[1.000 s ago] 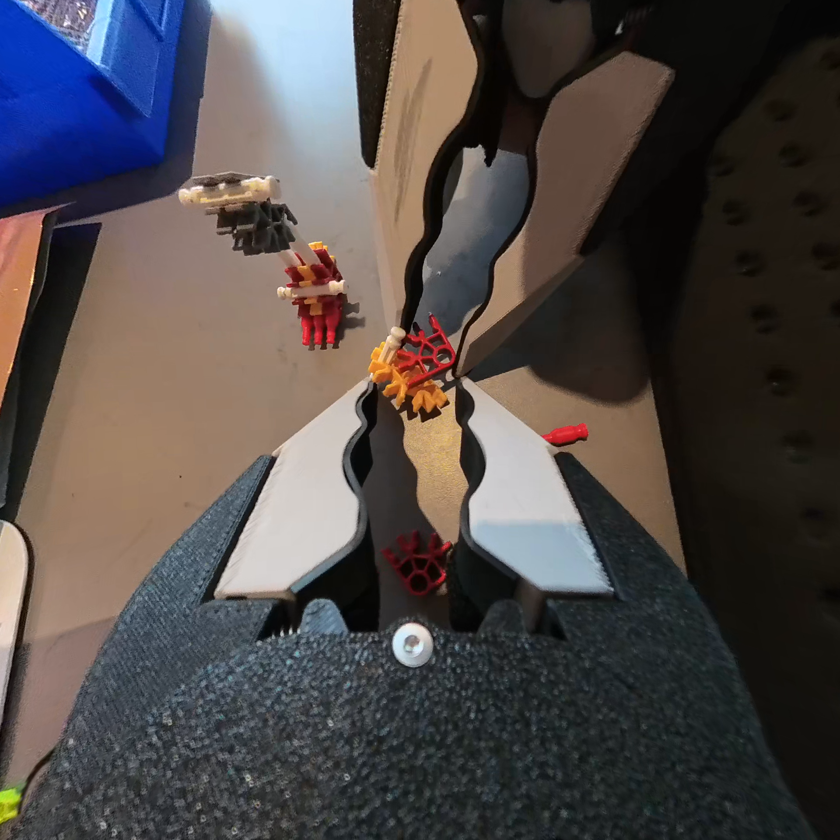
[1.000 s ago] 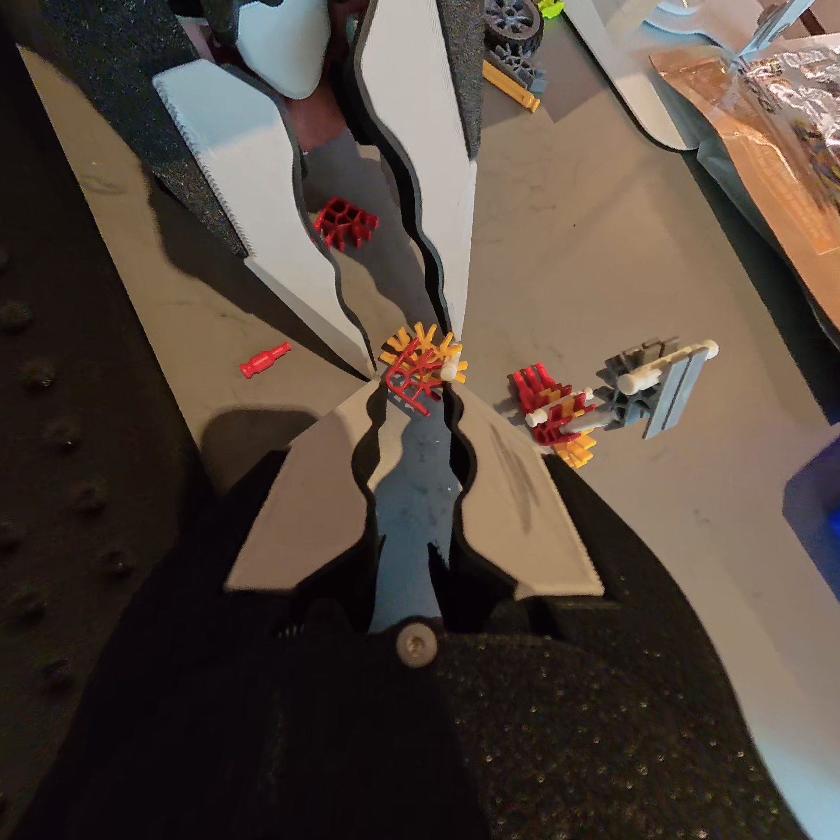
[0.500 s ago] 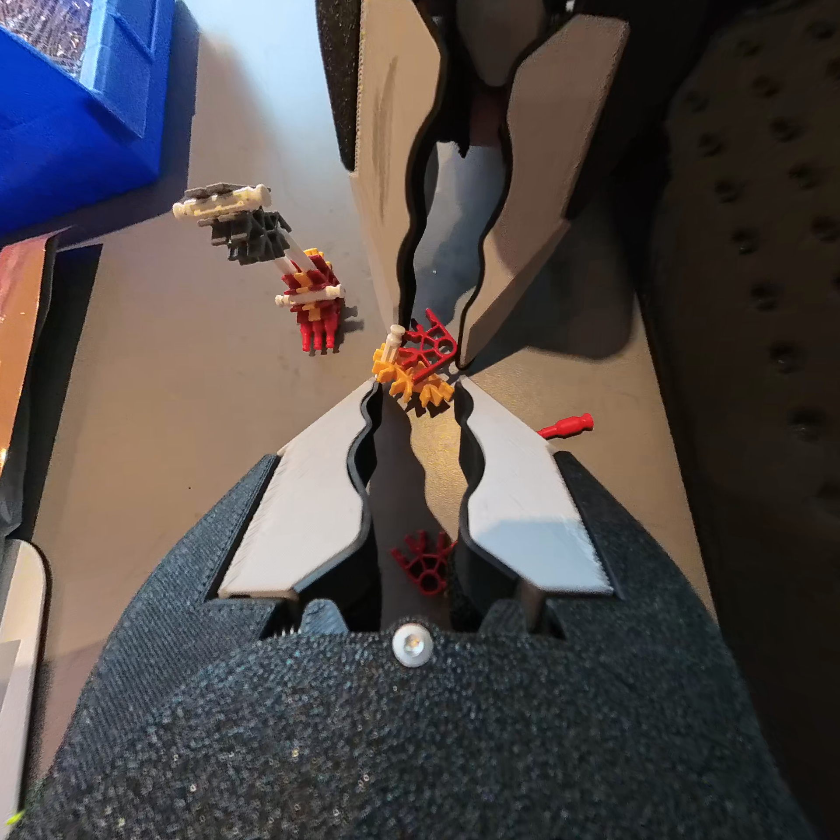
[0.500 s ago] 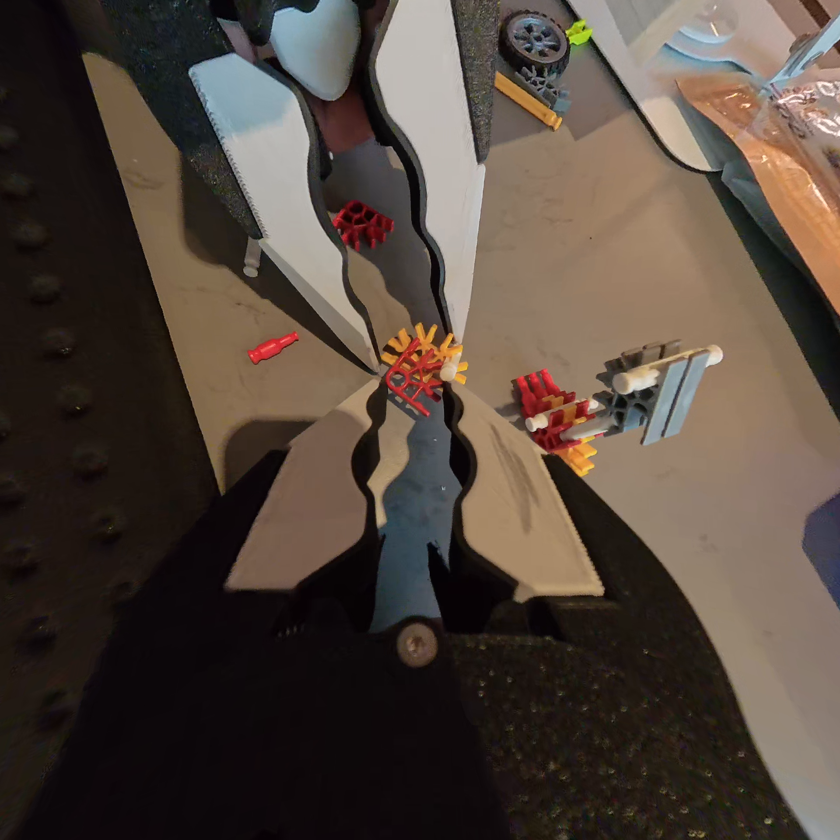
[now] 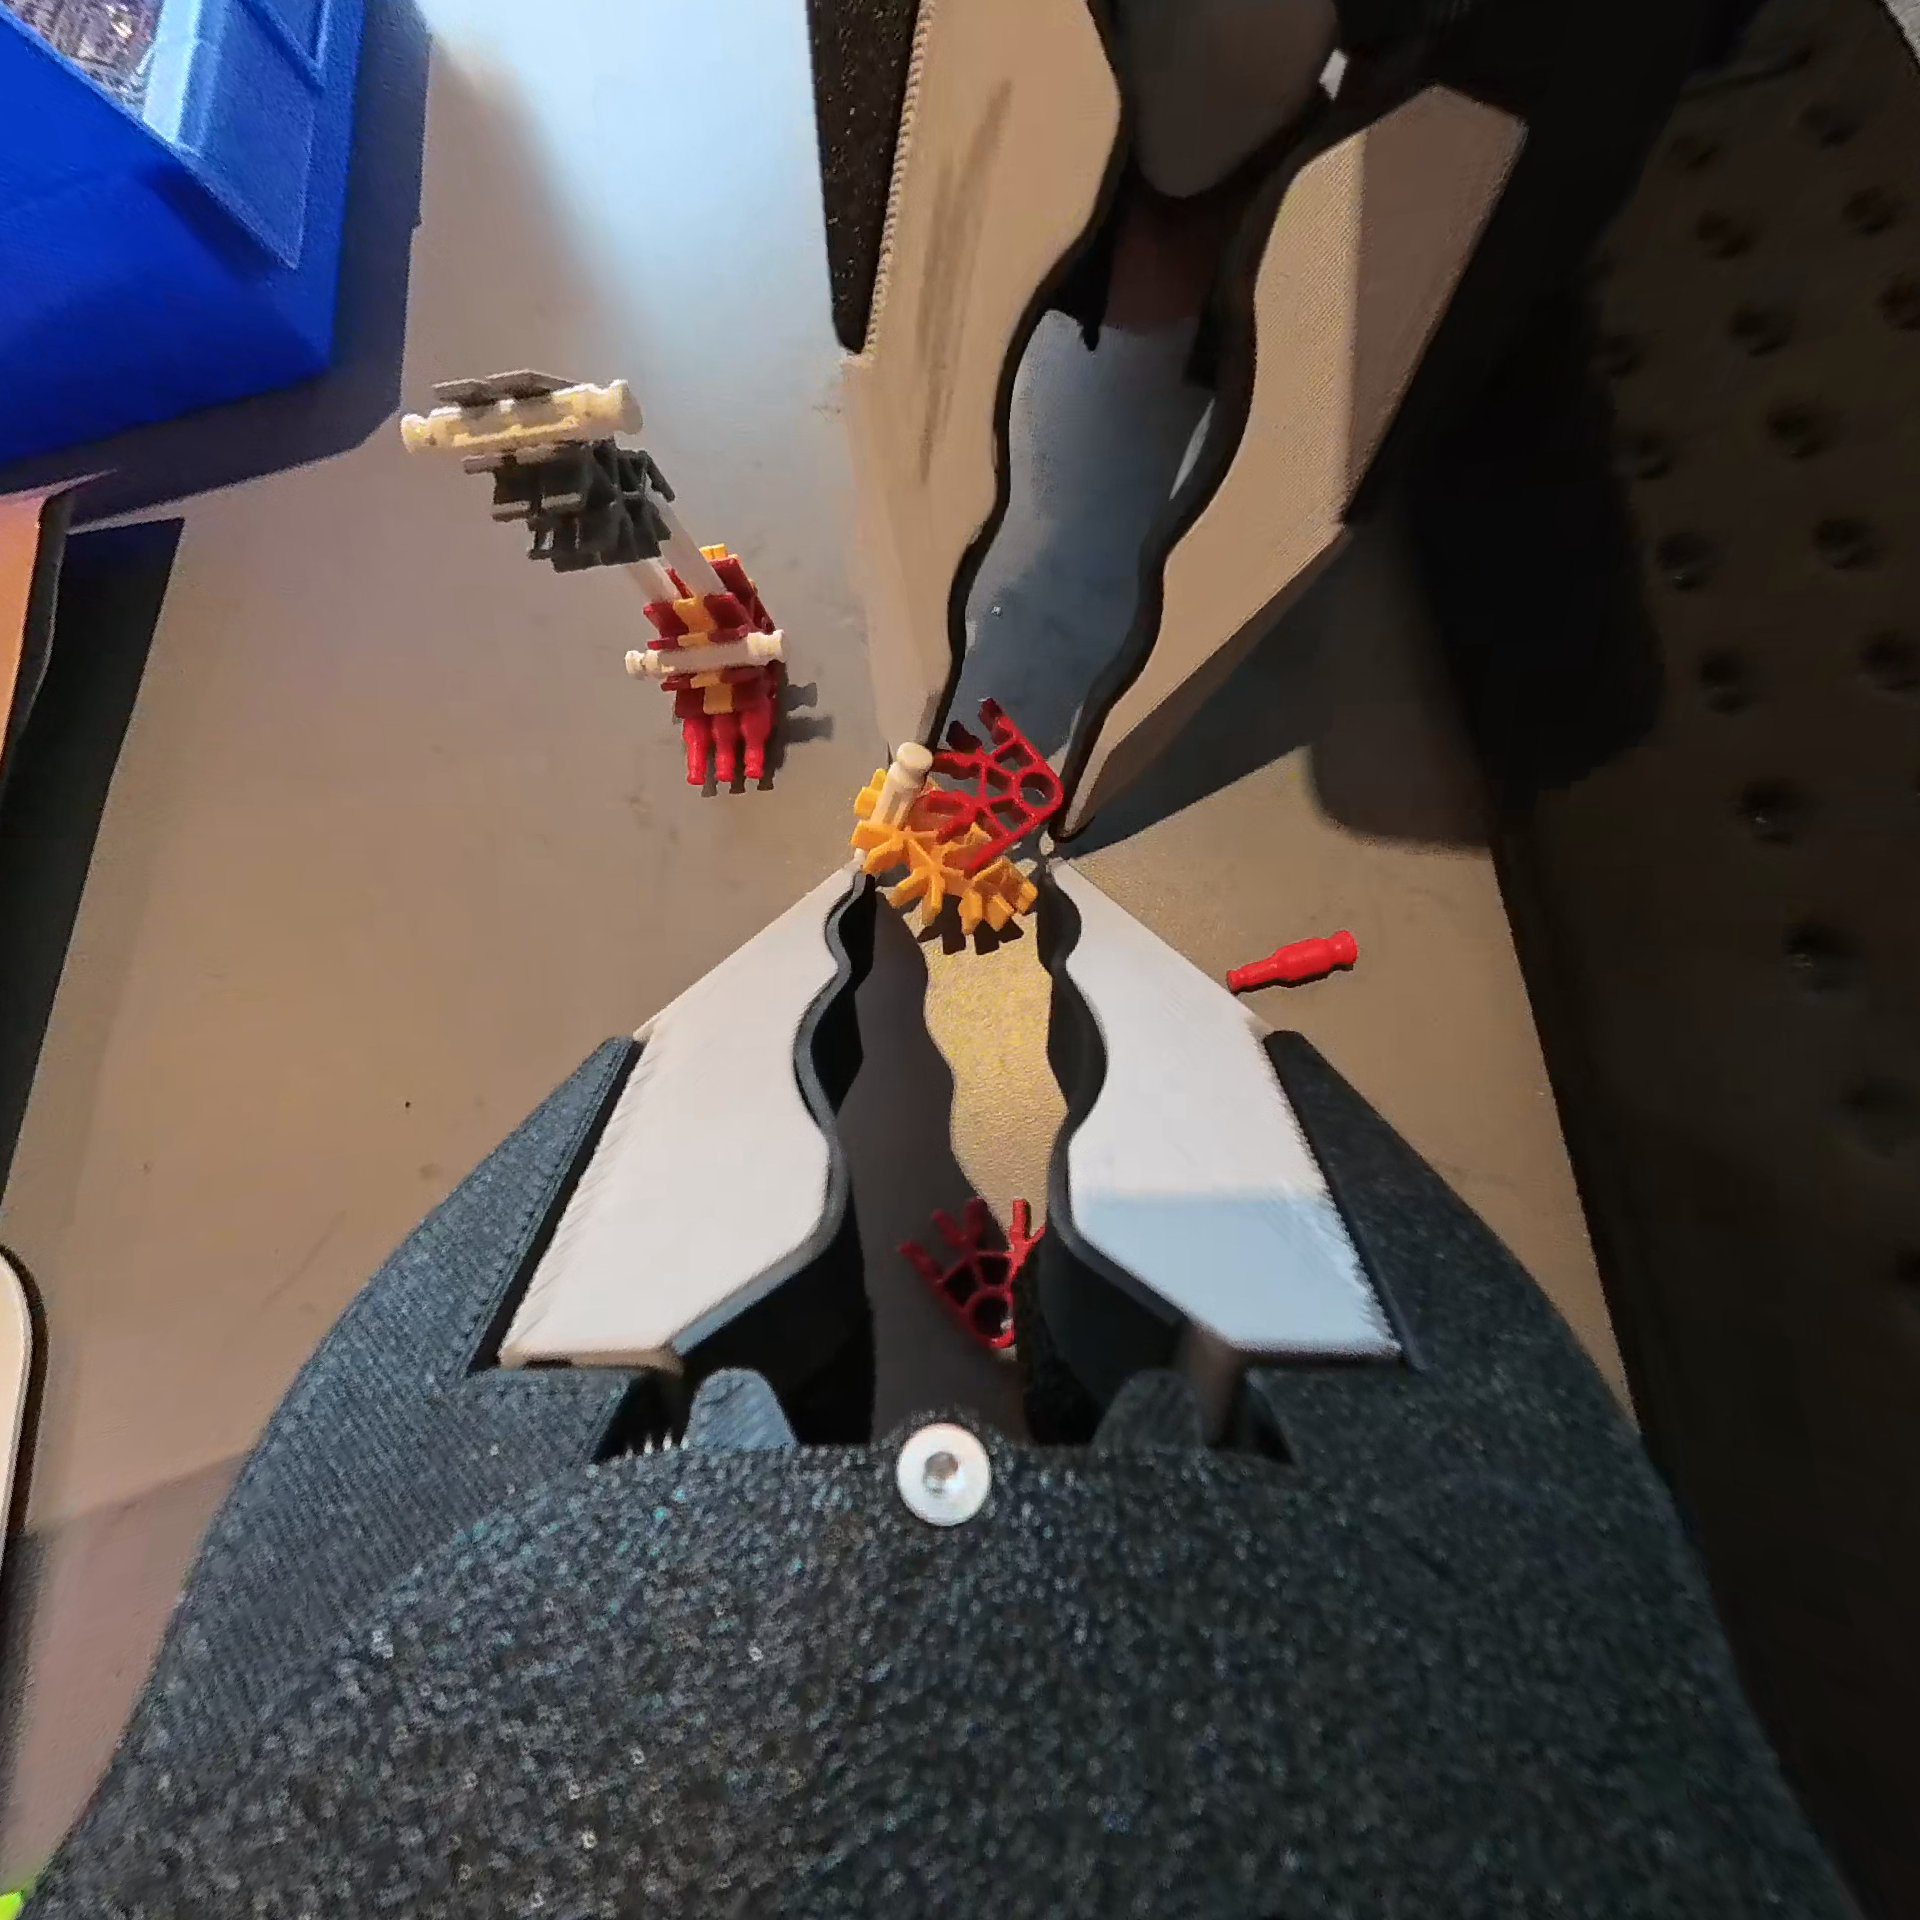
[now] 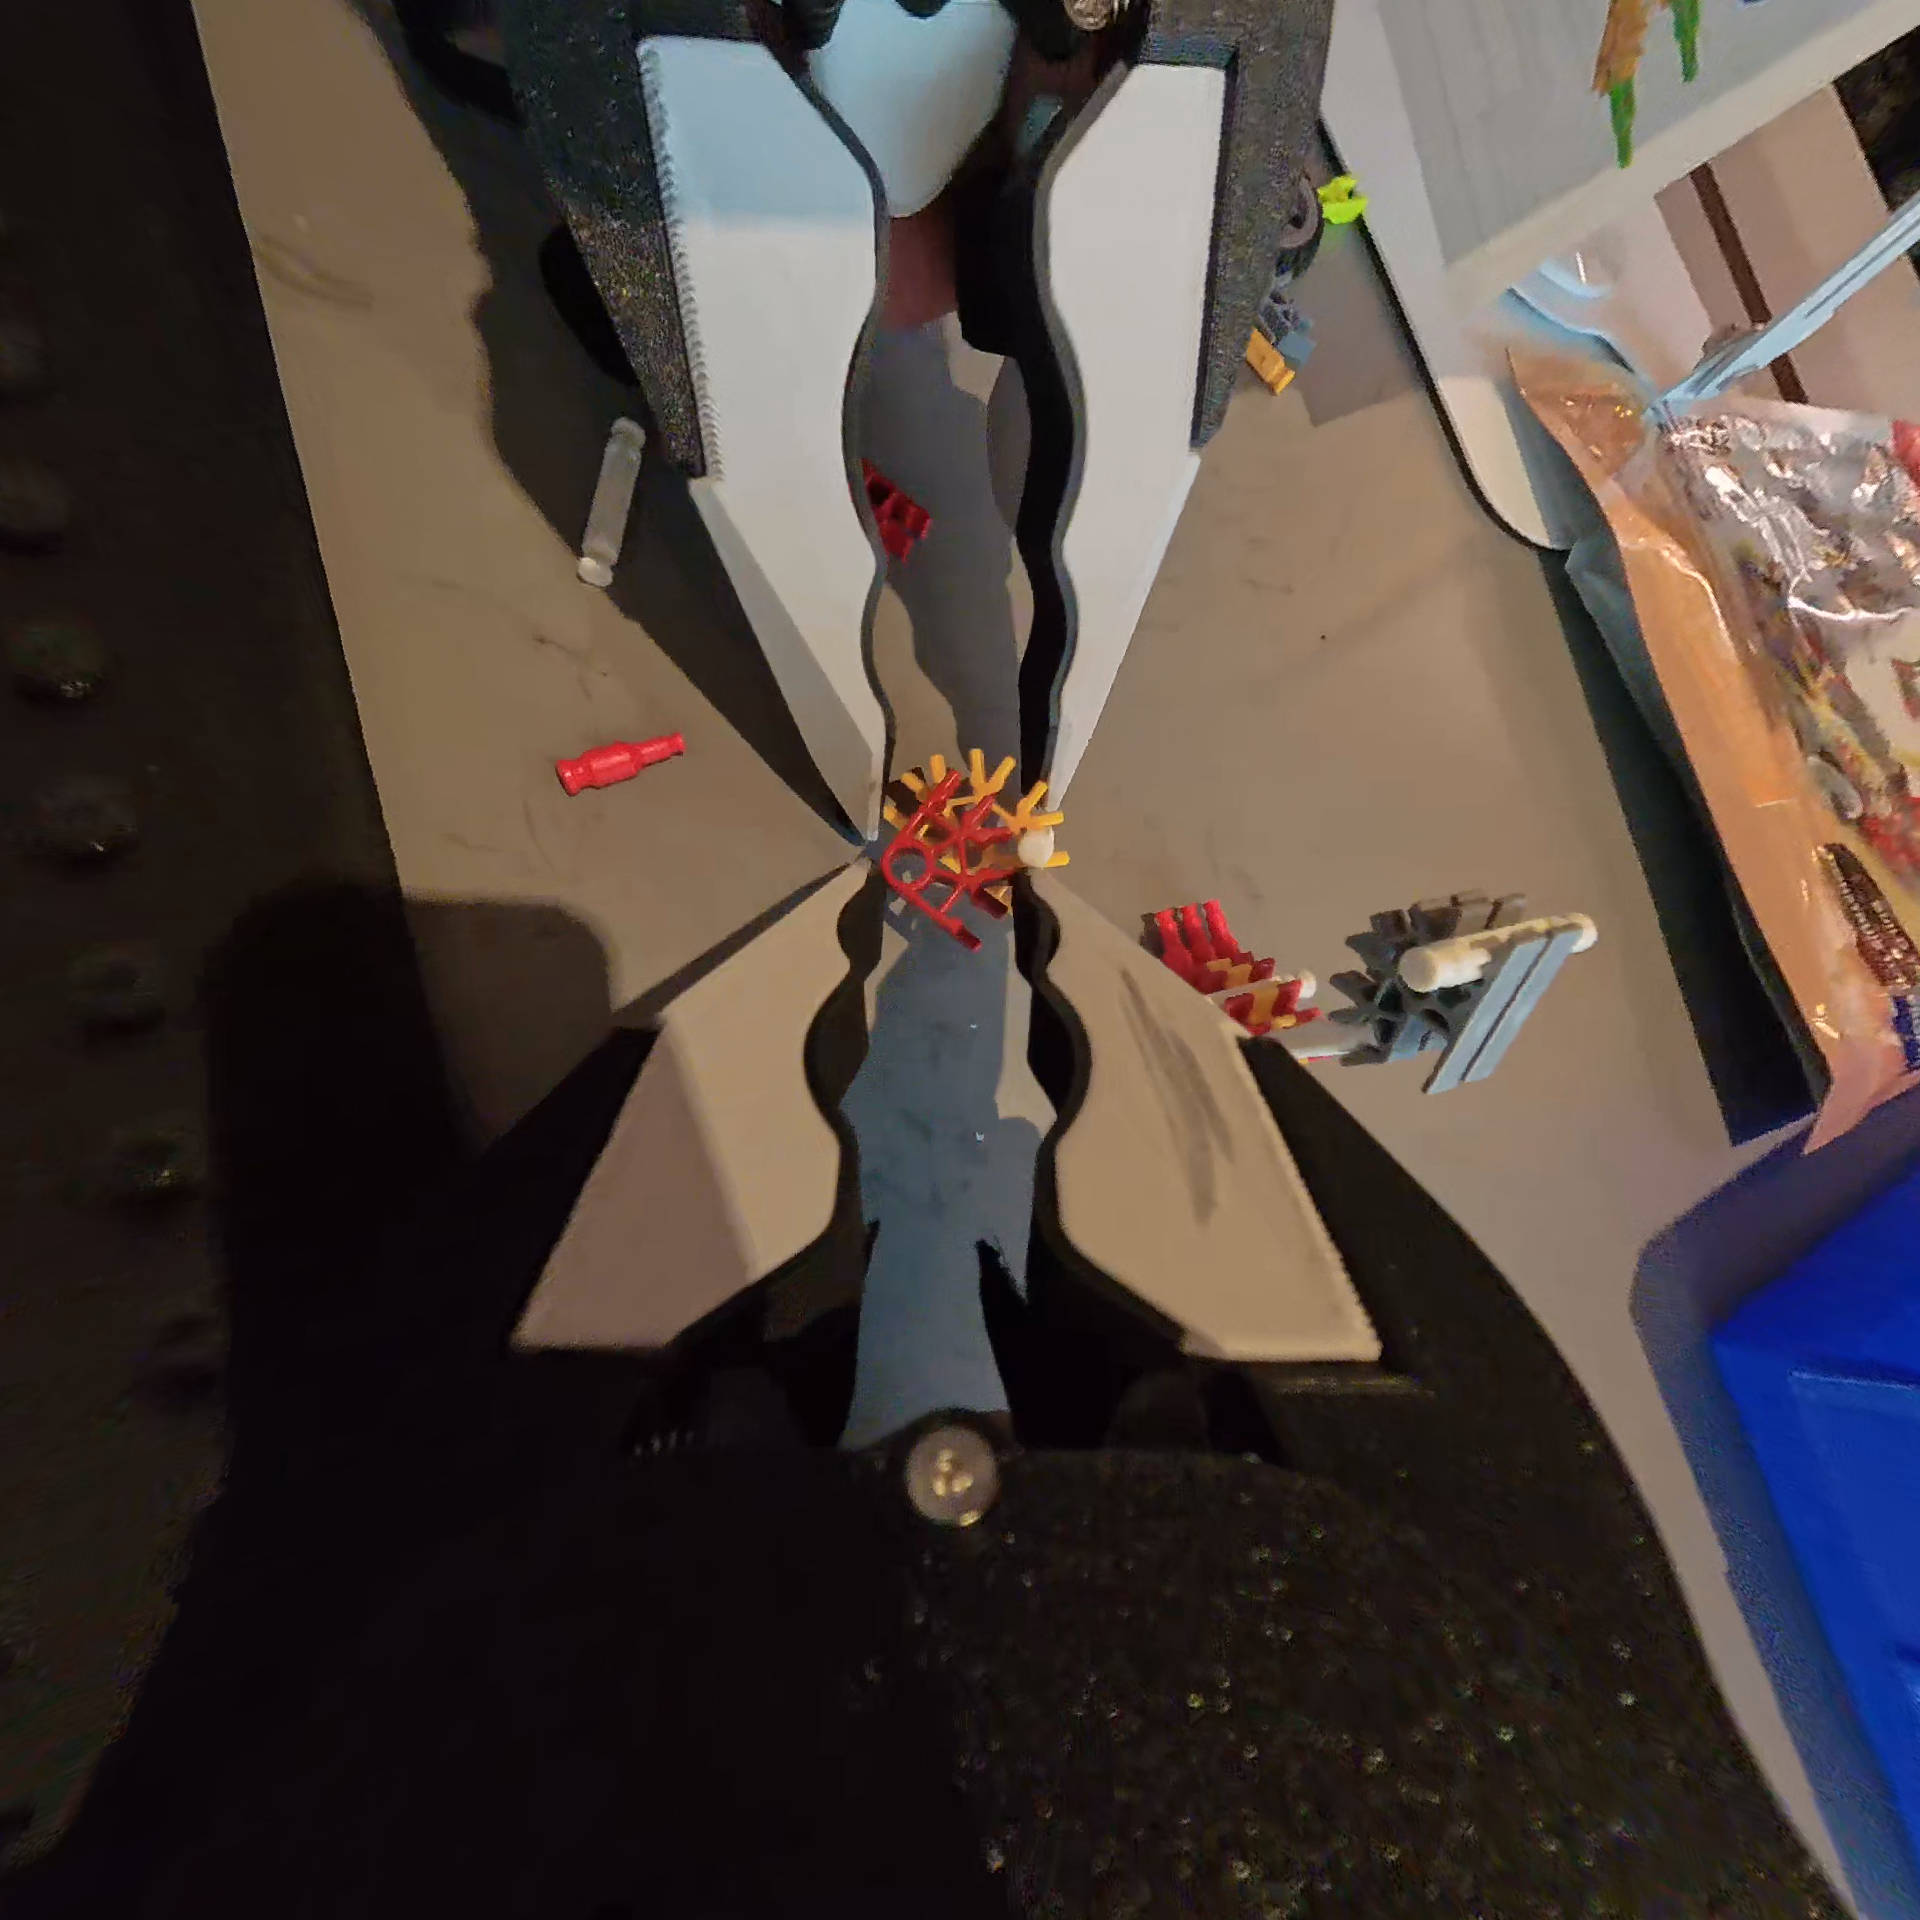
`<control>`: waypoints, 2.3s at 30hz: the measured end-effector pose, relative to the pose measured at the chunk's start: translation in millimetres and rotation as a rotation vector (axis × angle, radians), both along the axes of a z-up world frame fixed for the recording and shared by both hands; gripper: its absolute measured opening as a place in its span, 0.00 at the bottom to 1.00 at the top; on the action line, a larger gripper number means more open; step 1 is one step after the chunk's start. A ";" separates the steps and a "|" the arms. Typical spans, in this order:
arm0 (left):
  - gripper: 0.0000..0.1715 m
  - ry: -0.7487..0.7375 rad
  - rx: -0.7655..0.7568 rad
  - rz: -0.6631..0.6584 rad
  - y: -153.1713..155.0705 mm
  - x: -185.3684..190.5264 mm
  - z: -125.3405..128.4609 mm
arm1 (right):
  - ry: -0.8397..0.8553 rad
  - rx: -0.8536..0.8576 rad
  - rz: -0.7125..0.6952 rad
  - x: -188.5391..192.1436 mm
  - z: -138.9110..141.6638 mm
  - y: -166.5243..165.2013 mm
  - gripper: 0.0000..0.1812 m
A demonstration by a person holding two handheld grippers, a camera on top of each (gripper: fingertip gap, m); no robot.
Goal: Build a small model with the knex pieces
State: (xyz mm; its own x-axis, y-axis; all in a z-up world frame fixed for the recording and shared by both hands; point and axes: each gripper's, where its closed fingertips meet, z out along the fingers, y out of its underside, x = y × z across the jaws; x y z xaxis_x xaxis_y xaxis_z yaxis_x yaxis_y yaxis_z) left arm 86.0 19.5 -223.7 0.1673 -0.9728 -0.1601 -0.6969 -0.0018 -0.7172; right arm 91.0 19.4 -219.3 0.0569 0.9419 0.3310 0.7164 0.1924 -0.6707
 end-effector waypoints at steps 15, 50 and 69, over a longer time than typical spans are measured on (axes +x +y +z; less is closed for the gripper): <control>0.18 0.004 0.018 -0.002 2.0 0.2 -0.1 | -0.067 0.084 -0.168 0.2 -0.2 5.4 0.13; 0.17 0.008 0.039 -0.018 3.2 -0.9 0.3 | -0.007 0.074 -0.001 -0.4 -0.2 11.6 0.13; 0.15 0.044 0.080 0.000 6.0 0.0 0.8 | -0.018 0.111 -0.069 1.8 0.8 13.7 0.14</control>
State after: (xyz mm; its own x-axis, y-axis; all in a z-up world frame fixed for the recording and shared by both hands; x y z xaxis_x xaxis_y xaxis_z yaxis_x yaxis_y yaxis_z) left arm 86.1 25.5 -222.8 0.1585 -0.9567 -0.2442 -0.7276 0.0540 -0.6838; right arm 92.8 33.1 -218.5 0.1140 0.8935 0.4344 0.7420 0.2142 -0.6353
